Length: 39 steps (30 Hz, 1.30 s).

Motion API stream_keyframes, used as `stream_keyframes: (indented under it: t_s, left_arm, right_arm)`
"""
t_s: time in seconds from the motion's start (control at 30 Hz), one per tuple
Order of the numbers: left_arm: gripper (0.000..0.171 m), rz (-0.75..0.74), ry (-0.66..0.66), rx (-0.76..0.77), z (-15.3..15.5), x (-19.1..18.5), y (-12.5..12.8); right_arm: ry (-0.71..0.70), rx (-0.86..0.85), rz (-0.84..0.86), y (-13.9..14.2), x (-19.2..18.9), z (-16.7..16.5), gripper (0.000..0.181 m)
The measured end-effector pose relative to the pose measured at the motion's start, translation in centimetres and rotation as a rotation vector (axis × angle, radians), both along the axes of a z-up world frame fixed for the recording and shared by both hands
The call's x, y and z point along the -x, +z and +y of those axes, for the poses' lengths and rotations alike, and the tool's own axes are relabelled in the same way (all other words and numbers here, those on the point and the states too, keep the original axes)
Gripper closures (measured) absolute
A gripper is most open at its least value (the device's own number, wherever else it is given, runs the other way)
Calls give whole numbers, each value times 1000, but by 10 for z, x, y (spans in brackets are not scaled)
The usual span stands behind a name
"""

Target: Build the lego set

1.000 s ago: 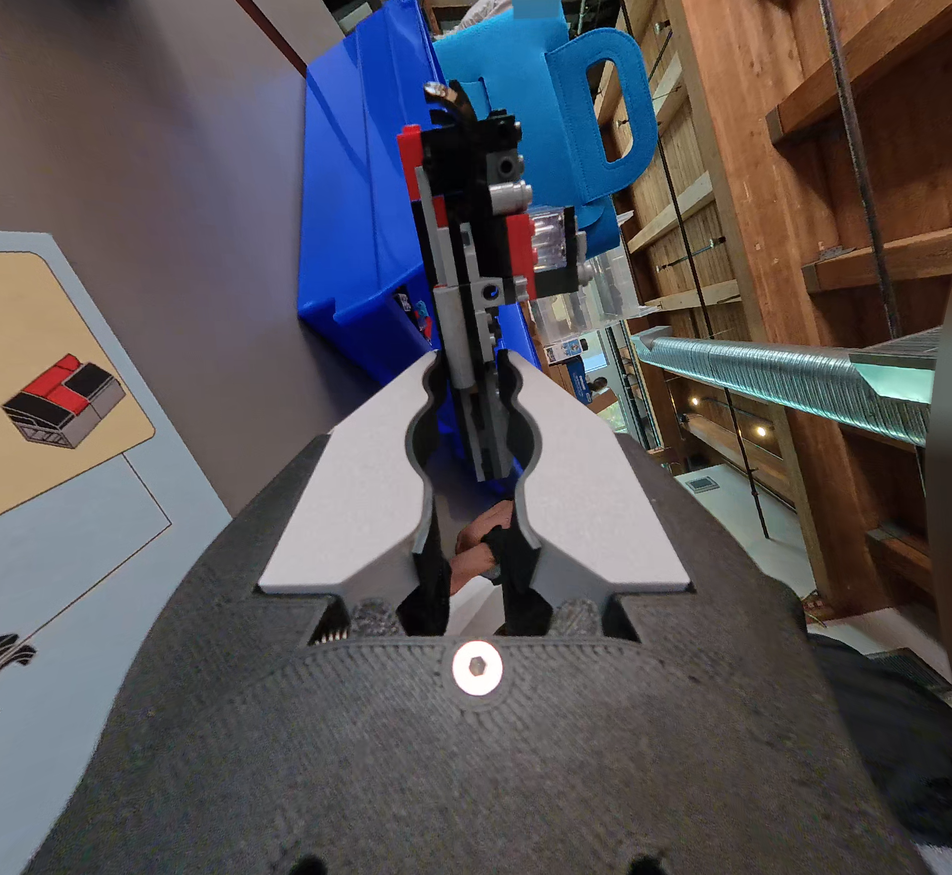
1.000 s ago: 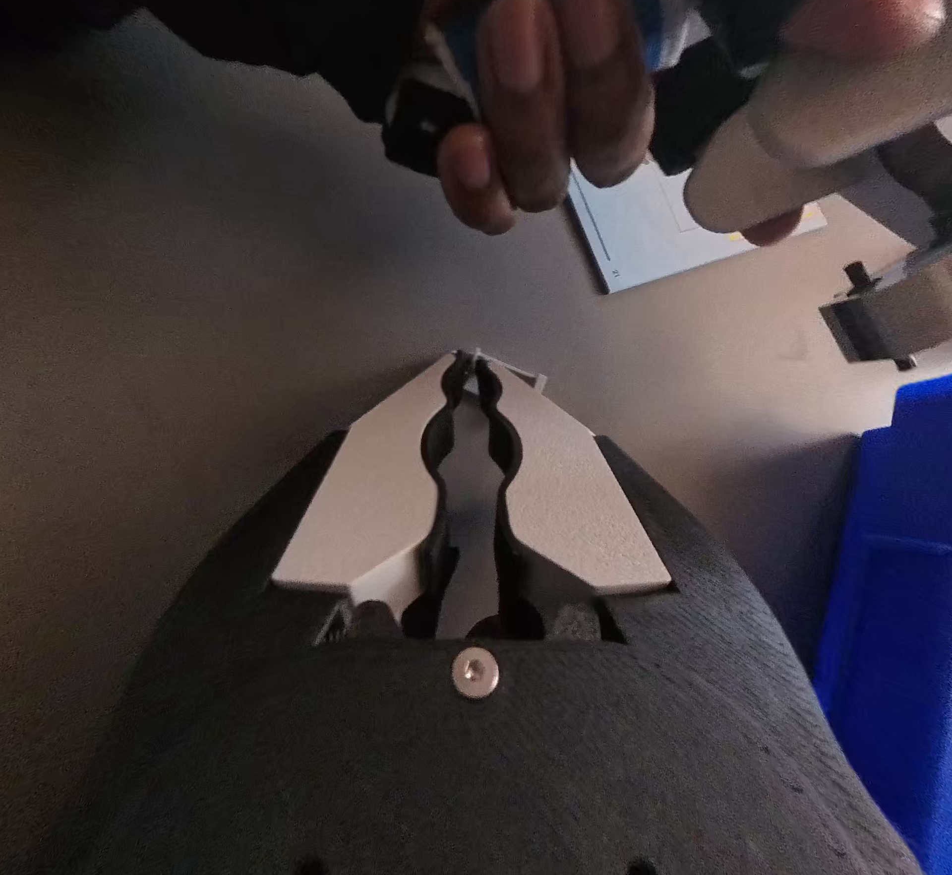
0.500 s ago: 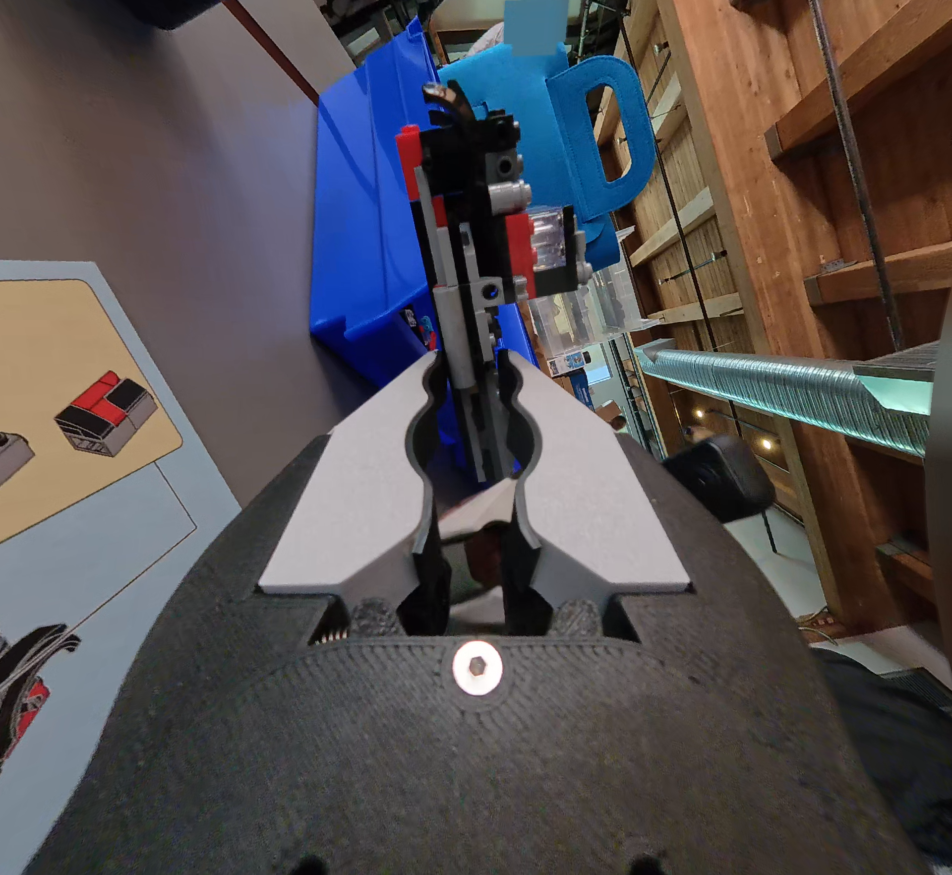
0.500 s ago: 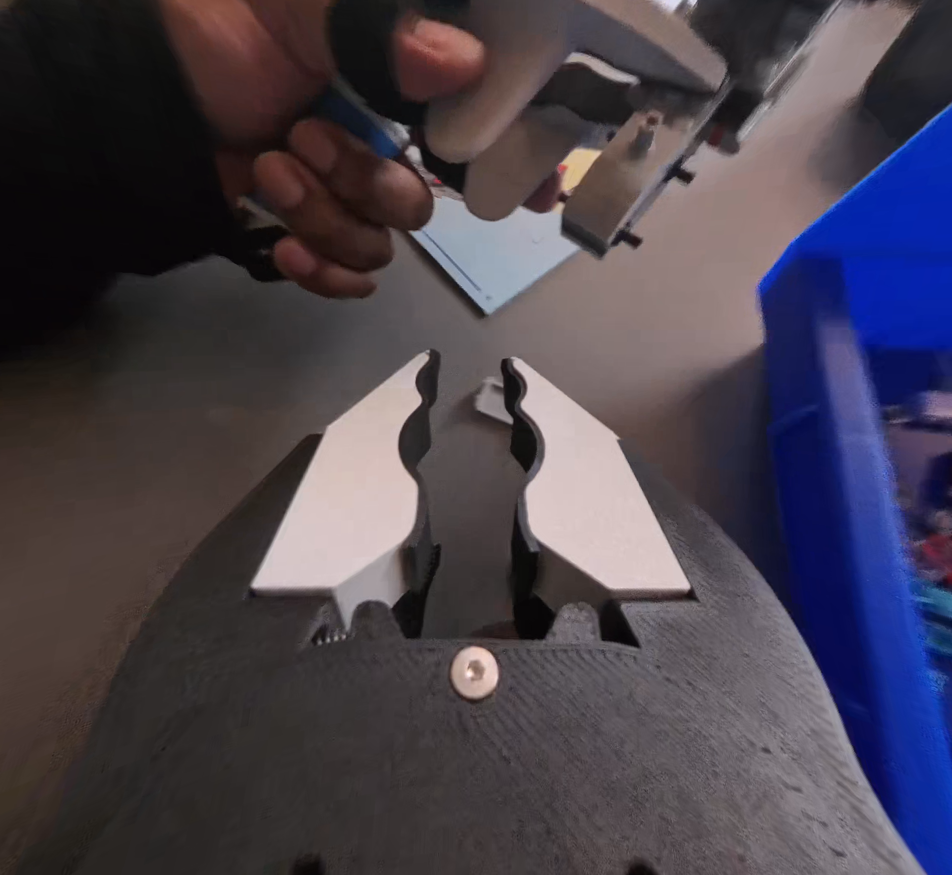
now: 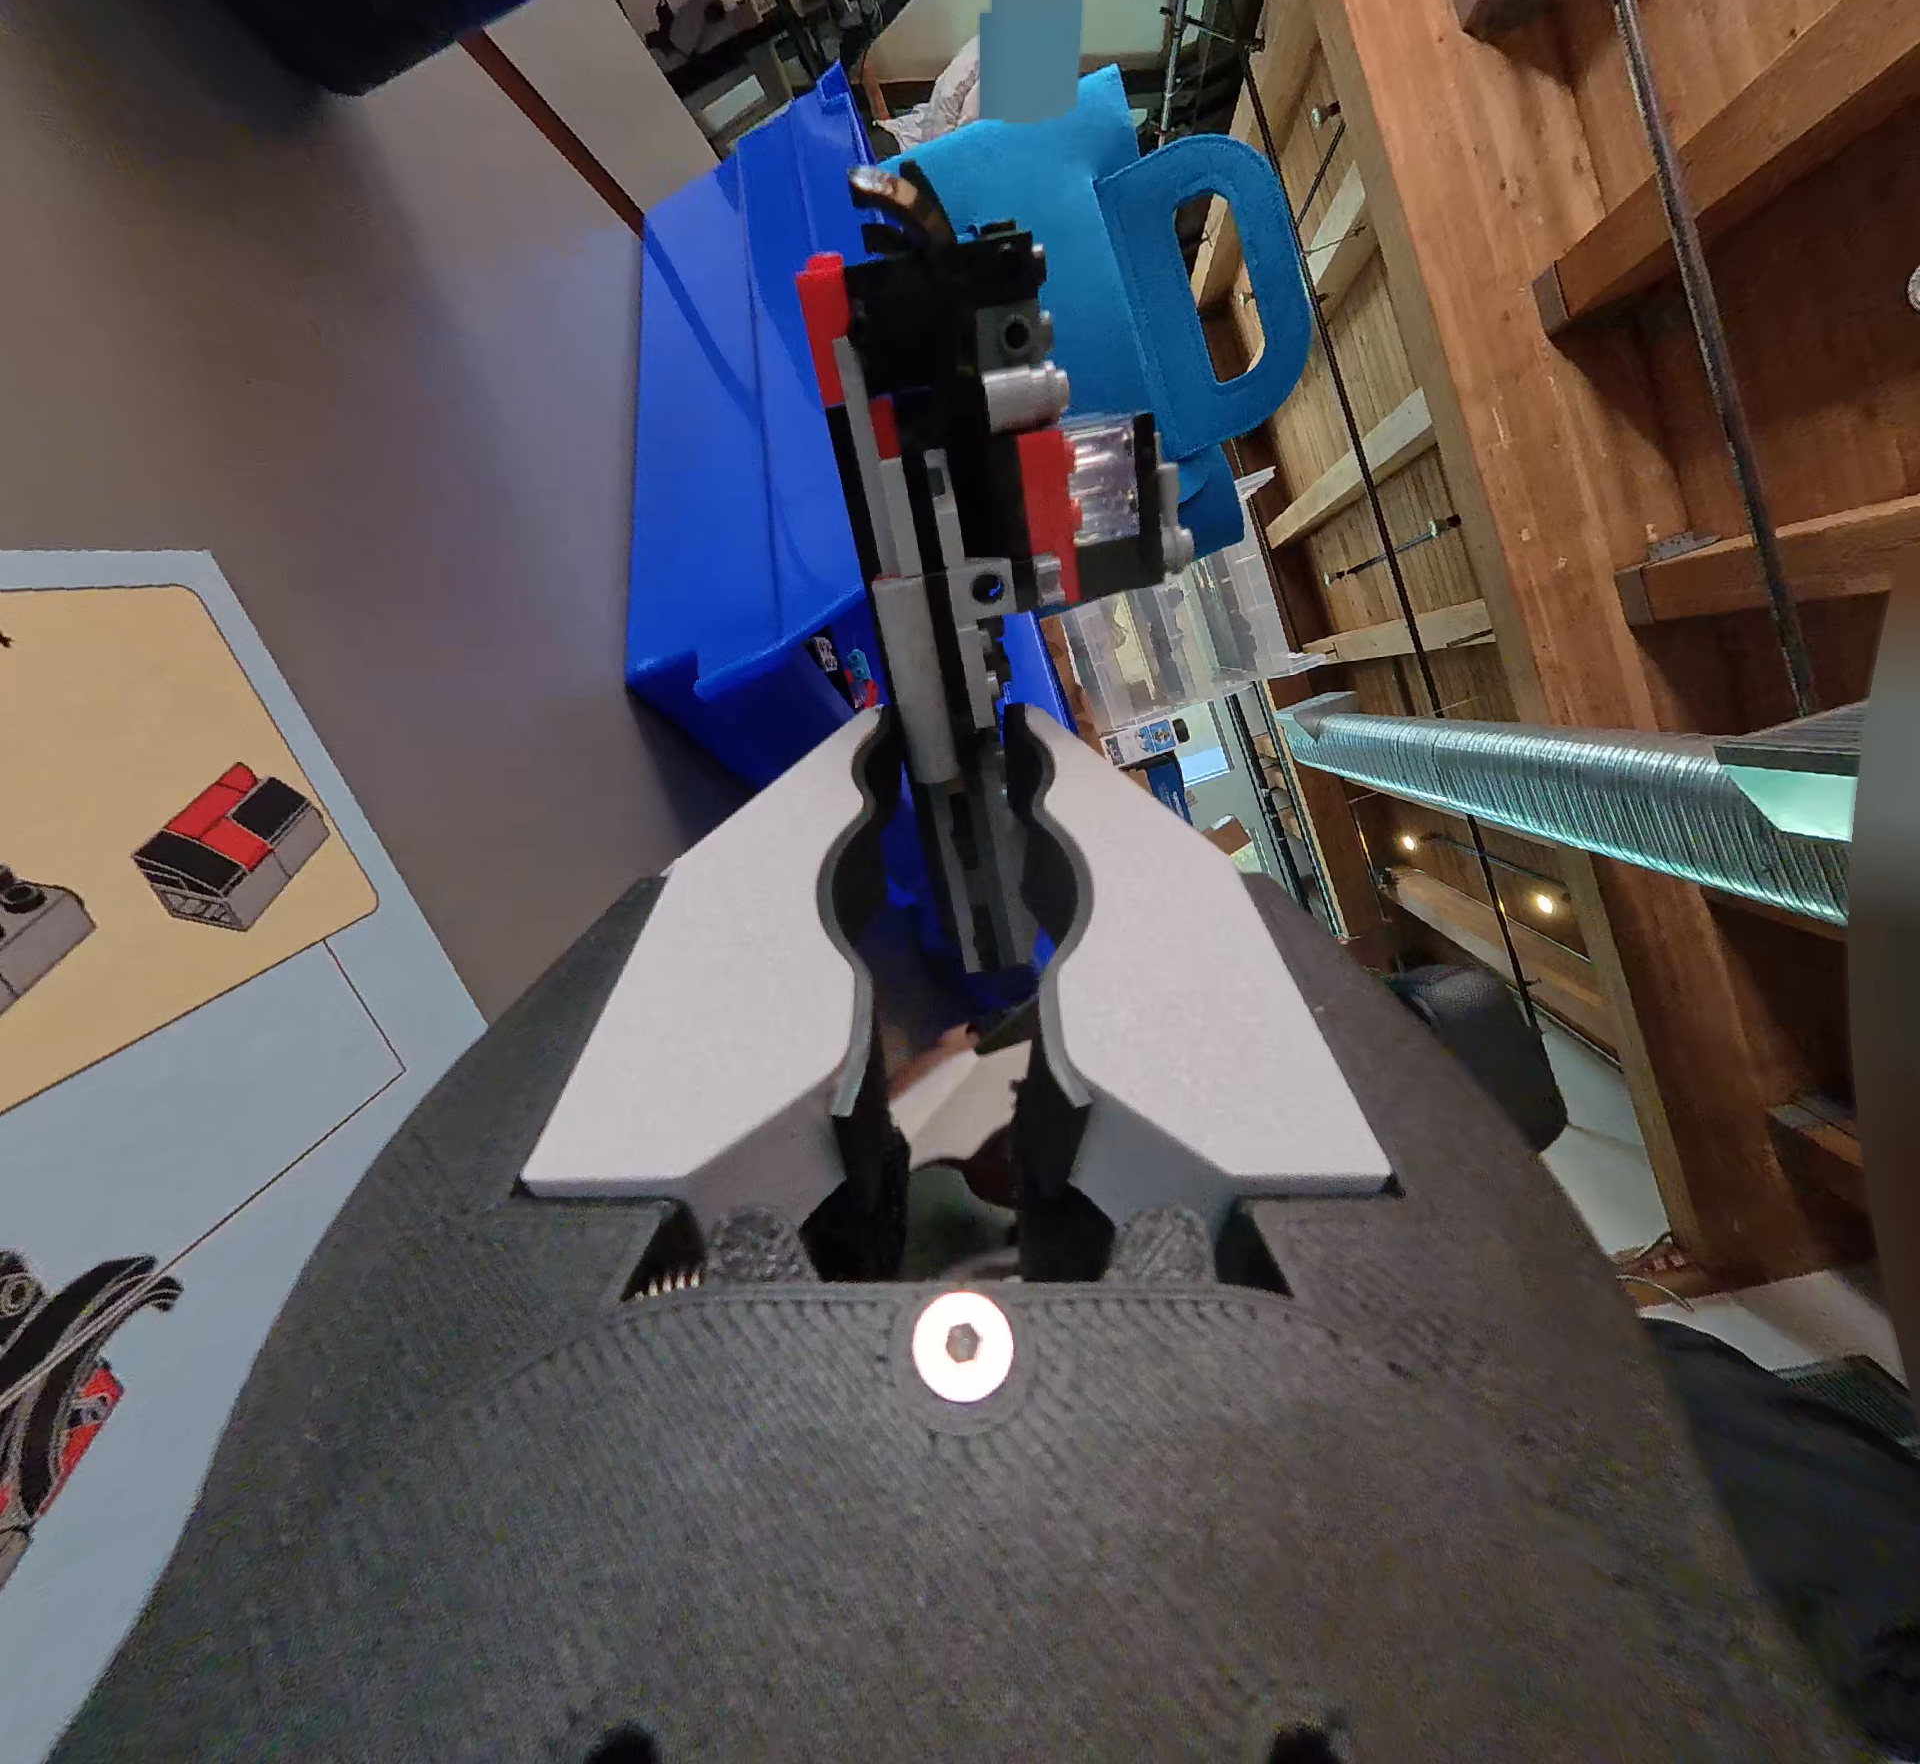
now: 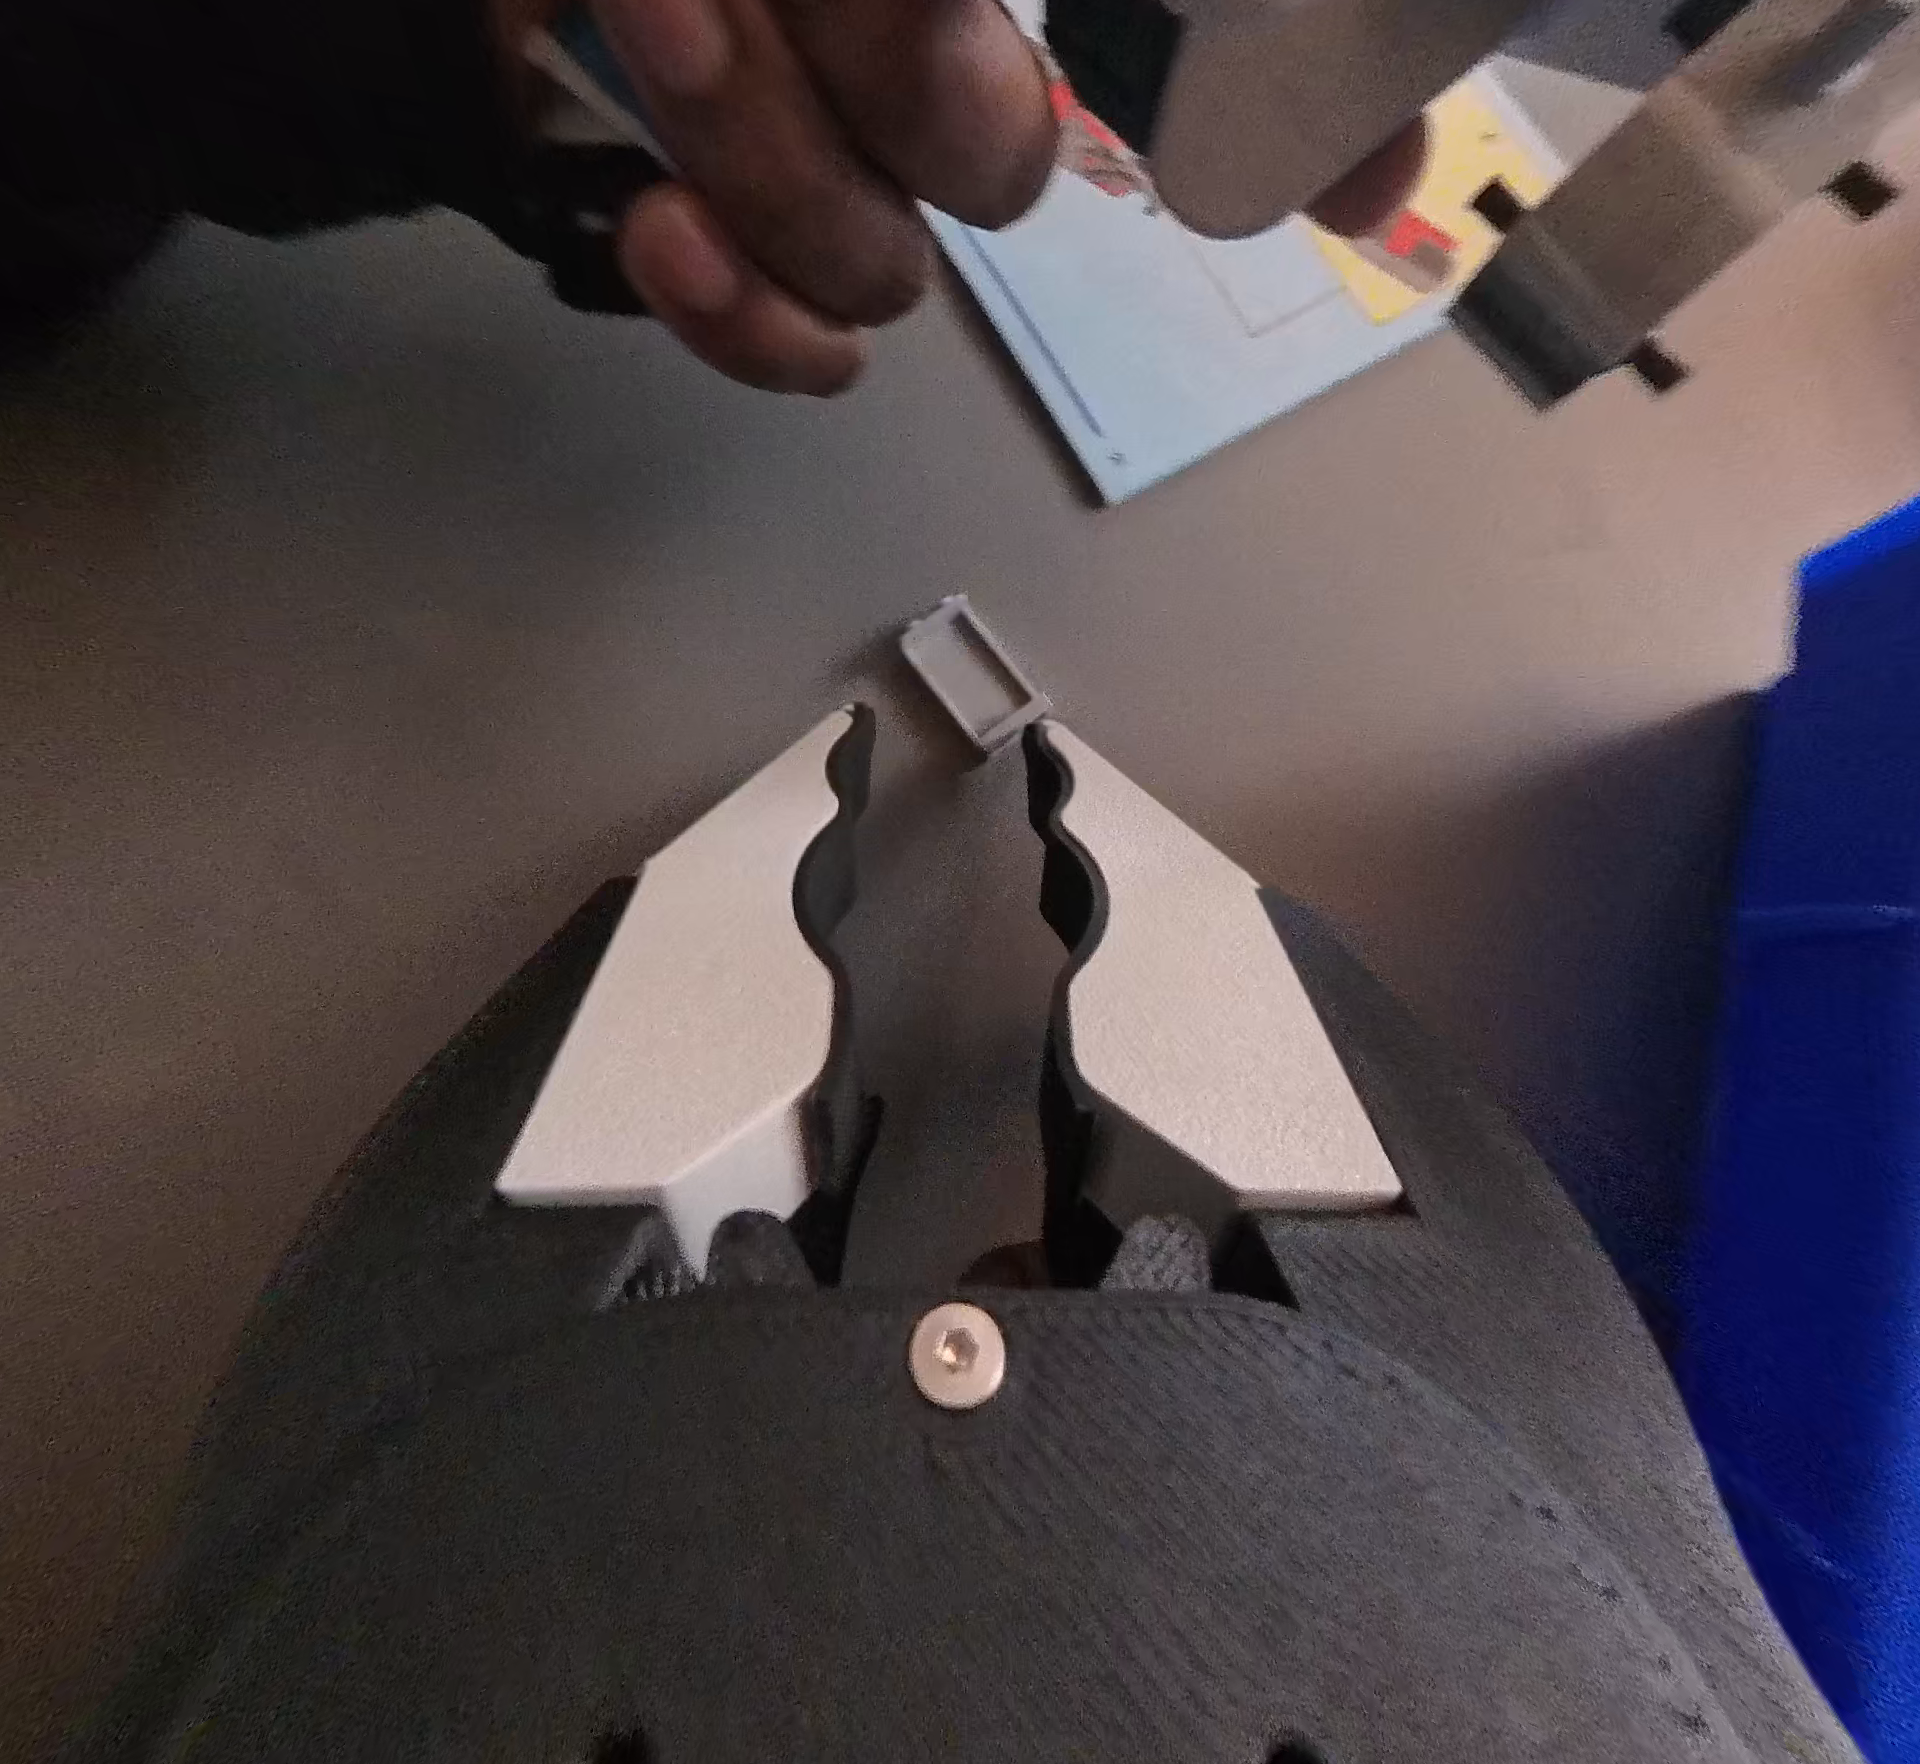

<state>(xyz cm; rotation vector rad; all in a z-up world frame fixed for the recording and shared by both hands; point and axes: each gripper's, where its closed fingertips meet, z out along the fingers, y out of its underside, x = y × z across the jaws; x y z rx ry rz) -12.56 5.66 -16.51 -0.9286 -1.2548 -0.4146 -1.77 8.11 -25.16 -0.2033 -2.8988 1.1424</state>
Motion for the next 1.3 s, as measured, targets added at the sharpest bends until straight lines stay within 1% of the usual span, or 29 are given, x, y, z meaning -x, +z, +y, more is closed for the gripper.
stream_keyframes:
  t_s: [0.07,0.1,0.17,0.27,0.4,0.5,0.53,0.6,0.67,0.77,0.9,0.97,1.0,1.1,1.23,1.3]
  left_arm:
    - [151,1,3,-1,-1,0,1]
    - [151,2,4,-3,-2,0,1]
    - [151,3,3,-7,-2,0,2]
    - [151,2,-2,-14,0,-1,3]
    - [151,2,-6,-15,1,-1,3]
    - [150,-1,-3,-13,-1,0,2]
    - [150,-2,-1,-13,-1,0,1]
    - [150,-4,2,-10,-2,1,0]
    - [151,-7,2,-11,-2,1,0]
    - [150,-7,-3,-14,-1,0,0]
    - [151,-10,-1,-17,-2,1,-1]
    - [151,-11,1,-17,-3,1,-1]
    - [151,-11,2,-15,-3,2,-2]
    - [150,-17,4,-11,-4,3,-4]
    - [150,-25,2,-10,-4,3,-6]
    - [150,-26,2,-10,-4,3,-6]
  right_arm:
    - [27,41,-89,7,-12,-3,150]
    - [41,64,-101,11,-13,-4,150]
    - [28,94,-57,16,-3,-6,150]
    - [10,28,9,3,8,-2,149]
    - [80,-18,-33,-5,-14,-3,149]
    - [154,32,-118,6,-36,-8,150]
    - [157,60,-130,10,-37,-10,150]
    - [94,79,-91,12,-22,-12,150]
    - [54,47,-64,4,-12,-10,149]
    - [97,6,-88,-5,-26,-11,148]
    - [201,52,-188,7,-54,-15,150]
    - [198,91,-163,13,-47,-18,150]
    - [171,102,-139,14,-37,-19,150]
    - [111,91,-106,9,-16,-23,150]
    - [139,47,-4,1,-10,-30,159]
    - [167,36,20,-2,-13,-32,162]
